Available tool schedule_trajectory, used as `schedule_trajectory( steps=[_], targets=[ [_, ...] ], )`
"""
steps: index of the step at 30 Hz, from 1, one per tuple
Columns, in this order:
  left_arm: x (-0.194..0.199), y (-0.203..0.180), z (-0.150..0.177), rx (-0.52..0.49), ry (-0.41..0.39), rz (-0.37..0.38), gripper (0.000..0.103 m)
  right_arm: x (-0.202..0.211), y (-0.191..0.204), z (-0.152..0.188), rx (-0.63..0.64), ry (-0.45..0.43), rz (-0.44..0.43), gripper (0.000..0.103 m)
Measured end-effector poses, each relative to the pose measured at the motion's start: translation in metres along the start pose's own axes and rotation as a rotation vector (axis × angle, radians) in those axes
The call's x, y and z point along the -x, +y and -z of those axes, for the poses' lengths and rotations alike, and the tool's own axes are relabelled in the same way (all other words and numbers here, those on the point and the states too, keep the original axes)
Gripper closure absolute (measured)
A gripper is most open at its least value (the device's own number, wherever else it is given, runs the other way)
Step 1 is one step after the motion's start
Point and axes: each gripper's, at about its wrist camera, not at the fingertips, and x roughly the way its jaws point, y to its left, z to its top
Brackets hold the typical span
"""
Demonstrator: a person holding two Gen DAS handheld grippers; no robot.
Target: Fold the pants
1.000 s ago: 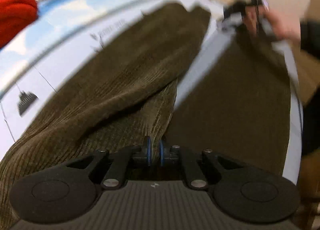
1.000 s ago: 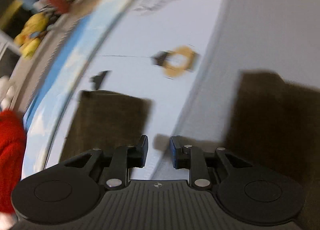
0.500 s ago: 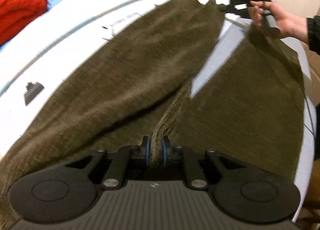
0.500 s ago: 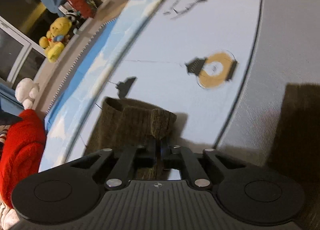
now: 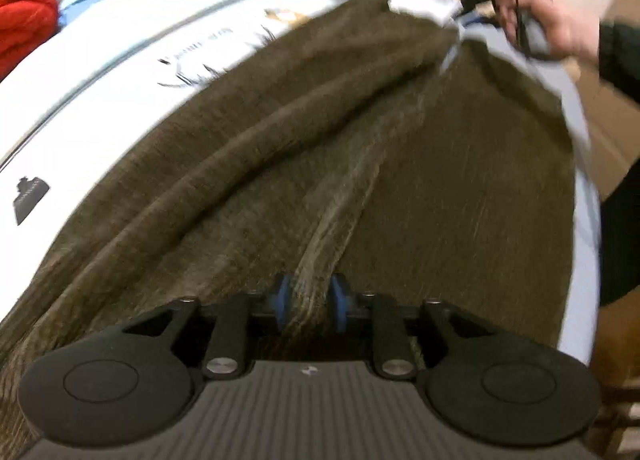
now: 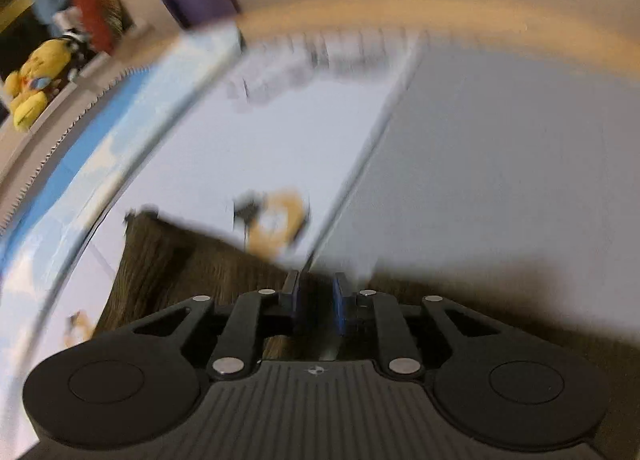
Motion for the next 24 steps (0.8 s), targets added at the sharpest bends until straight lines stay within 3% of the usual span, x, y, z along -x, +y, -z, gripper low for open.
schedule_trajectory(
  steps=[2, 5, 7, 10, 12, 15, 18, 20, 21, 22, 23, 24],
  targets=[
    [0.019, 0.011, 0.001, 0.048, -0.061, 0.0, 0.056, 0.009, 0.008, -0.004, 0.038, -0.066, 0.058, 0.073],
    [0.047, 0.038, 0.007, 0.166, -0.156, -0.083, 0.056, 0.015, 0.019, -0.004, 0.035, -0.095, -0.005, 0.069],
    [0.062, 0.063, 0.016, 0.27, -0.211, -0.2, 0.054, 0.017, 0.035, 0.003, 0.085, -0.081, -0.118, 0.067],
    [0.082, 0.108, 0.039, 0.48, -0.241, -0.44, 0.045, 0.007, 0.068, 0.012, 0.151, 0.016, -0.319, 0.054],
    [0.095, 0.137, 0.06, 0.633, -0.217, -0.61, 0.04, -0.008, 0.085, 0.019, 0.157, 0.082, -0.358, 0.053],
    [0.112, 0.169, 0.094, 0.816, -0.14, -0.79, 0.033, -0.032, 0.092, 0.022, 0.11, 0.128, -0.318, 0.052],
    [0.128, 0.184, 0.127, 0.924, -0.03, -0.892, 0.023, -0.06, 0.104, 0.022, 0.061, 0.171, -0.284, 0.052],
    [0.131, 0.191, 0.144, 0.955, 0.023, -0.887, 0.019, -0.072, 0.115, 0.024, 0.094, 0.169, -0.242, 0.052],
    [0.13, 0.192, 0.15, 0.954, 0.048, -0.863, 0.018, -0.072, 0.121, 0.029, 0.127, 0.157, -0.22, 0.054],
    [0.126, 0.193, 0.156, 0.94, 0.064, -0.833, 0.018, -0.072, 0.129, 0.03, 0.174, 0.136, -0.182, 0.068],
    [0.125, 0.194, 0.162, 0.927, 0.075, -0.817, 0.018, -0.071, 0.136, 0.034, 0.212, 0.12, -0.137, 0.097],
    [0.121, 0.194, 0.168, 0.917, 0.08, -0.801, 0.02, -0.071, 0.14, 0.031, 0.224, 0.12, -0.103, 0.097]
  ],
)
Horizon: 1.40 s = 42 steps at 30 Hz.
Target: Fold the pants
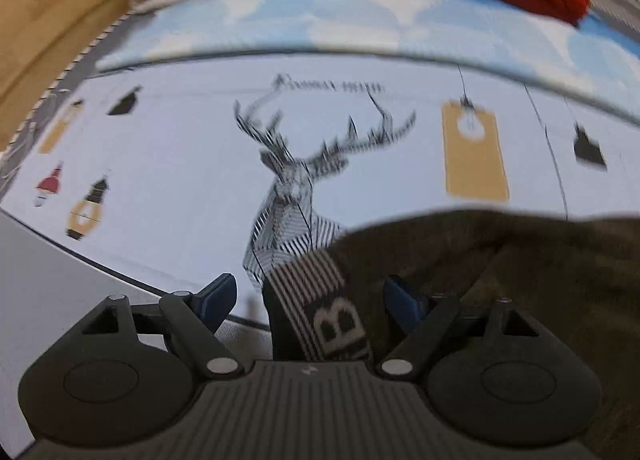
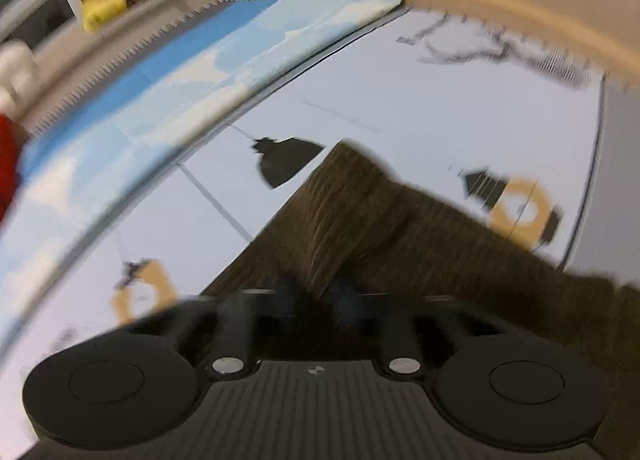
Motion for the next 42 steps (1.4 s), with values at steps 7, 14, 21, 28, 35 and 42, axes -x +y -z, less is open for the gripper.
schedule_trajectory(
  steps=[7, 14, 21, 28, 35, 42],
  targets=[
    [-0.016, 0.02, 0.0, 0.126, -0.061, 0.109, 0.055, 0.02, 0.016, -0.048, -0.205, -0.102, -0.108, 0.098],
    [-0.017, 0.02, 0.0, 0.157, -0.073, 0.101, 0.046, 0.022, -0.009, -0.062, -0.245, -0.152, -0.155, 0.076],
    [-0.011, 0.034, -0.002, 0.244, -0.043, 0.17, 0.034, 0.043, -0.09, -0.019, -0.127, -0.097, -0.067, 0.067],
    [-0.019, 0.031, 0.01, 0.221, 0.007, 0.195, 0.043, 0.029, -0.116, 0.015, -0.157, 0.006, -0.07, 0.056],
    [-0.019, 0.046, 0.013, 0.3, -0.019, 0.252, 0.071, 0.024, -0.117, 0.014, -0.181, -0.06, -0.03, 0.097],
    [-0.007, 0.06, 0.015, 0.317, 0.047, 0.311, 0.055, 0.059, -0.125, 0.002, -0.122, -0.063, -0.051, 0.074]
  ],
)
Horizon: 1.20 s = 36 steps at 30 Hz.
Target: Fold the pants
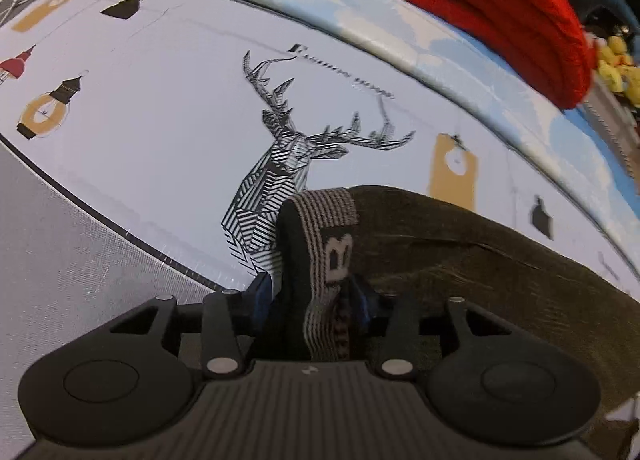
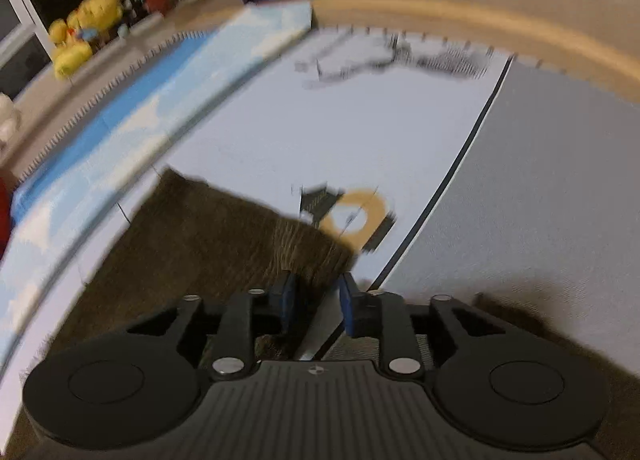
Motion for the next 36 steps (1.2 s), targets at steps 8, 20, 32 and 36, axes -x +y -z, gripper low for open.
schedule_trajectory(
  steps=[8, 20, 32, 36],
  targets=[
    [0.056, 0.015, 0.02, 0.051, 0.038, 0.036, 0.054, 0.1, -0.067, -0.005, -0.052, -0.018, -0.043, 0.072],
    [0.138, 0.016, 0.121, -0.238, 0.049, 0.031, 0.054, 0.174, -0.22, 0.079, -0.306, 0.115, 0.058, 0.049],
    [0.09, 0.047, 0.127, -0.289, 0.176, -0.019, 0.054, 0.142, -0.213, 0.088, -0.17, 0.192, 0.149, 0.048],
    [0.078, 0.036, 0.131, -0.351, 0.219, -0.002, 0.054, 0.139, -0.205, 0.087, -0.147, 0.188, 0.202, 0.071]
  ],
)
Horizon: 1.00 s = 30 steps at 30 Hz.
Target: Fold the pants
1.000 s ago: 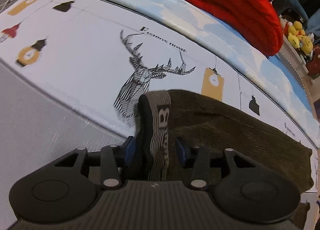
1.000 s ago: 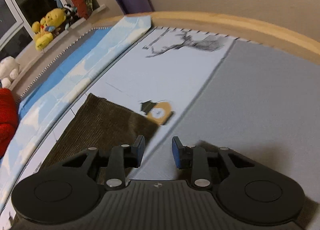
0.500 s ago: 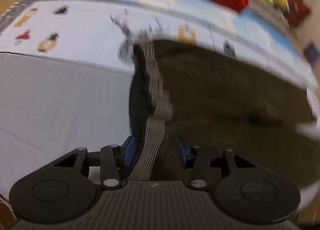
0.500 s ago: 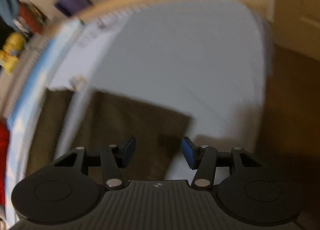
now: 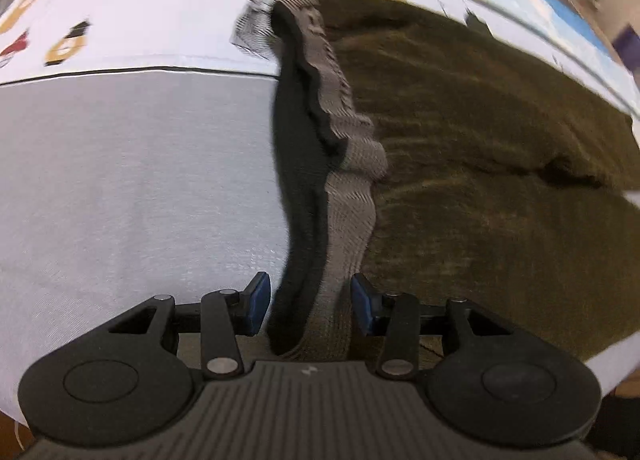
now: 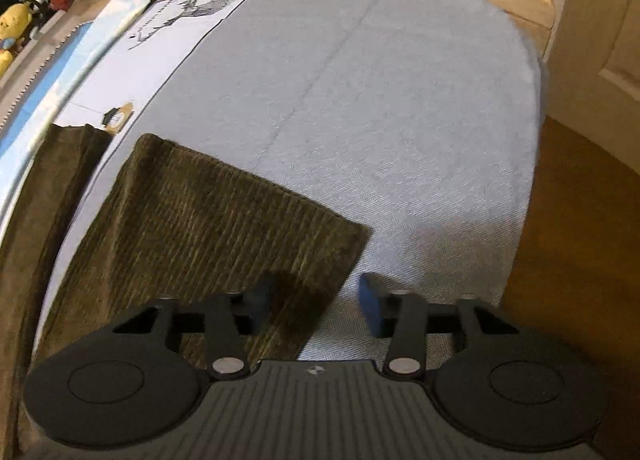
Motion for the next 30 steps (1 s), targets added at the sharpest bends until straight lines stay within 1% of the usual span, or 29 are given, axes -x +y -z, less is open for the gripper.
schedule_trajectory(
  steps=[1, 2, 3, 5, 7, 8, 9, 10, 11, 13, 14, 15, 16, 19, 21, 22, 23, 24, 26, 28, 30],
  targets=[
    [-0.005, -0.003, 0.0, -0.019, 0.023, -0.012, 0.053, -0.001, 0.0, -0.003, 0.003, 0.001, 0.008, 0.082],
    [-0.009, -0.004, 0.001, -0.032, 0.043, -0.027, 0.051, -0.001, -0.001, -0.003, -0.005, 0.002, 0.007, 0.084],
    [-0.011, -0.005, 0.002, -0.032, 0.049, -0.027, 0.051, -0.001, 0.0, -0.003, -0.007, 0.001, 0.008, 0.087],
    [-0.009, -0.002, 0.002, -0.023, 0.047, -0.009, 0.056, 0.0, 0.006, -0.001, 0.024, -0.004, 0.02, 0.09],
    [-0.006, -0.003, 0.005, -0.043, 0.037, 0.002, 0.067, 0.002, 0.01, 0.002, 0.057, -0.013, 0.036, 0.092],
    [-0.004, -0.004, 0.007, -0.063, 0.026, -0.003, 0.07, 0.004, 0.01, 0.002, 0.065, -0.019, 0.036, 0.093],
    [-0.001, -0.005, 0.009, -0.075, 0.018, -0.005, 0.075, 0.005, 0.01, 0.002, 0.066, -0.026, 0.031, 0.094],
    [0.001, -0.006, 0.009, -0.081, 0.009, -0.005, 0.088, 0.007, 0.008, 0.001, 0.062, -0.036, 0.023, 0.095],
    [0.005, -0.005, 0.01, -0.077, -0.002, 0.006, 0.094, 0.01, 0.007, 0.0, 0.055, -0.049, 0.014, 0.095],
    [0.017, 0.005, 0.009, -0.017, -0.032, 0.053, 0.098, 0.02, 0.006, -0.002, 0.059, -0.092, -0.01, 0.096],
    [0.023, 0.013, 0.009, 0.022, -0.047, 0.085, 0.098, 0.026, 0.006, -0.003, 0.062, -0.124, -0.036, 0.098],
    [0.028, 0.017, 0.01, 0.039, -0.057, 0.098, 0.098, 0.029, 0.006, -0.004, 0.068, -0.139, -0.046, 0.1],
    [0.032, 0.021, 0.012, 0.045, -0.067, 0.107, 0.098, 0.03, 0.006, -0.004, 0.077, -0.137, -0.038, 0.1],
    [0.039, 0.022, 0.016, 0.039, -0.075, 0.109, 0.098, 0.02, -0.001, -0.003, 0.052, -0.068, -0.005, 0.1],
    [0.039, 0.025, 0.02, 0.045, -0.057, 0.087, 0.098, 0.01, 0.002, -0.001, 0.093, 0.002, -0.045, 0.1],
    [0.036, 0.027, 0.02, 0.054, -0.039, 0.078, 0.098, 0.009, 0.007, 0.001, 0.143, 0.005, -0.053, 0.101],
    [0.033, 0.029, 0.021, 0.059, -0.019, 0.068, 0.097, 0.011, 0.012, 0.003, 0.2, -0.017, -0.038, 0.101],
    [0.03, 0.027, 0.02, 0.051, -0.008, 0.057, 0.097, 0.011, 0.014, 0.003, 0.222, -0.026, -0.037, 0.101],
    [0.028, 0.018, 0.021, 0.014, 0.002, 0.038, 0.097, 0.008, 0.006, 0.001, 0.192, -0.013, -0.025, 0.101],
    [0.024, 0.01, 0.018, -0.013, 0.023, 0.001, 0.092, 0.005, -0.003, -0.003, 0.143, -0.005, -0.019, 0.102],
    [0.021, 0.007, 0.016, -0.011, 0.039, -0.027, 0.088, 0.003, -0.008, -0.008, 0.112, -0.011, -0.012, 0.102]
  ],
)
